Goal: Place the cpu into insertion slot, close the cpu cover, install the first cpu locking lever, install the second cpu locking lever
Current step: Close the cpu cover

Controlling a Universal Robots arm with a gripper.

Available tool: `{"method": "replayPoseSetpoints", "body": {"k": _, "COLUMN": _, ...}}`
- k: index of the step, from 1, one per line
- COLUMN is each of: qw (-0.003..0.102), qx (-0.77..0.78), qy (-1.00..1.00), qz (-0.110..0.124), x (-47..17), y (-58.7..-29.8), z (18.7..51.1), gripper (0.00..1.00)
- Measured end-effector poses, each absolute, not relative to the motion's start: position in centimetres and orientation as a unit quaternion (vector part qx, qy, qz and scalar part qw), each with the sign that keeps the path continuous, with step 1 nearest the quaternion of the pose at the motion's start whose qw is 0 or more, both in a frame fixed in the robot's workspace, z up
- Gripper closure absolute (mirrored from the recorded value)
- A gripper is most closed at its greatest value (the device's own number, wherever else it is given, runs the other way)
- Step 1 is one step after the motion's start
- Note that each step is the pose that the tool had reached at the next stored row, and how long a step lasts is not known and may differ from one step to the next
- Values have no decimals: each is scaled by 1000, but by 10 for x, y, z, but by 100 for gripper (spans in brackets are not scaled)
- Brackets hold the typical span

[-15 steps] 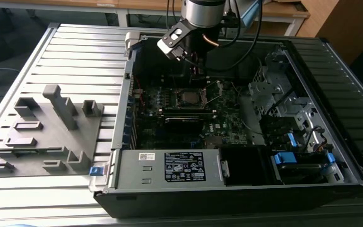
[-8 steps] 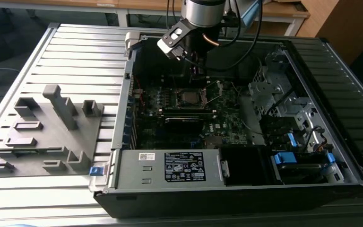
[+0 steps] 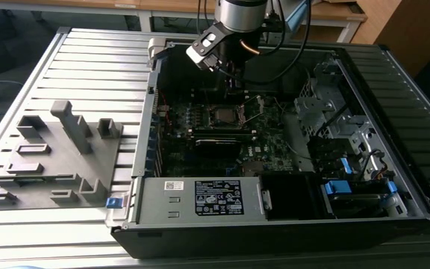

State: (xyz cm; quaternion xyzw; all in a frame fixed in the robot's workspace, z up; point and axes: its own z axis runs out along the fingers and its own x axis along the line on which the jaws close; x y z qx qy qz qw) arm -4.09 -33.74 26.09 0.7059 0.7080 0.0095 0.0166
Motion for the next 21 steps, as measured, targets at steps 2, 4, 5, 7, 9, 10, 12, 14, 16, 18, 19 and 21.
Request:
{"method": "replayPoseSetpoints", "body": {"k": 2, "qw": 17, "qx": 706, "qy": 708, "qz": 9, "x": -40, "y": -337, "z": 261, "gripper": 89}}
{"method": "replayPoseSetpoints", "body": {"k": 4, "qw": 17, "qx": 706, "qy": 708, "qz": 9, "x": -38, "y": -337, "z": 261, "gripper": 89}}
{"method": "replayPoseSetpoints", "body": {"k": 5, "qw": 17, "qx": 706, "qy": 708, "qz": 9, "x": -37, "y": -337, "z": 261, "gripper": 89}}
{"method": "replayPoseSetpoints", "body": {"k": 7, "qw": 17, "qx": 706, "qy": 708, "qz": 9, "x": -35, "y": -337, "z": 261, "gripper": 89}}
{"method": "replayPoseSetpoints", "body": {"k": 9, "qw": 17, "qx": 706, "qy": 708, "qz": 9, "x": -32, "y": -337, "z": 261, "gripper": 89}}
{"method": "replayPoseSetpoints", "body": {"k": 10, "qw": 17, "qx": 706, "qy": 708, "qz": 9, "x": -30, "y": -337, "z": 261, "gripper": 89}}
{"method": "replayPoseSetpoints", "body": {"k": 12, "qw": 17, "qx": 706, "qy": 708, "qz": 9, "x": -27, "y": -337, "z": 261, "gripper": 89}}
{"method": "replayPoseSetpoints", "body": {"k": 14, "qw": 17, "qx": 706, "qy": 708, "qz": 9, "x": -24, "y": -337, "z": 261, "gripper": 89}}
{"method": "replayPoseSetpoints", "body": {"k": 16, "qw": 17, "qx": 706, "qy": 708, "qz": 9, "x": -24, "y": -337, "z": 261, "gripper": 89}}
{"method": "replayPoseSetpoints", "body": {"k": 18, "qw": 17, "qx": 706, "qy": 708, "qz": 9, "x": -24, "y": -337, "z": 261, "gripper": 89}}
{"method": "replayPoseSetpoints", "body": {"k": 19, "qw": 17, "qx": 706, "qy": 708, "qz": 9, "x": -24, "y": -337, "z": 261, "gripper": 89}}
{"method": "replayPoseSetpoints", "body": {"k": 21, "qw": 17, "qx": 706, "qy": 708, "qz": 9, "x": -24, "y": -337, "z": 262, "gripper": 89}}
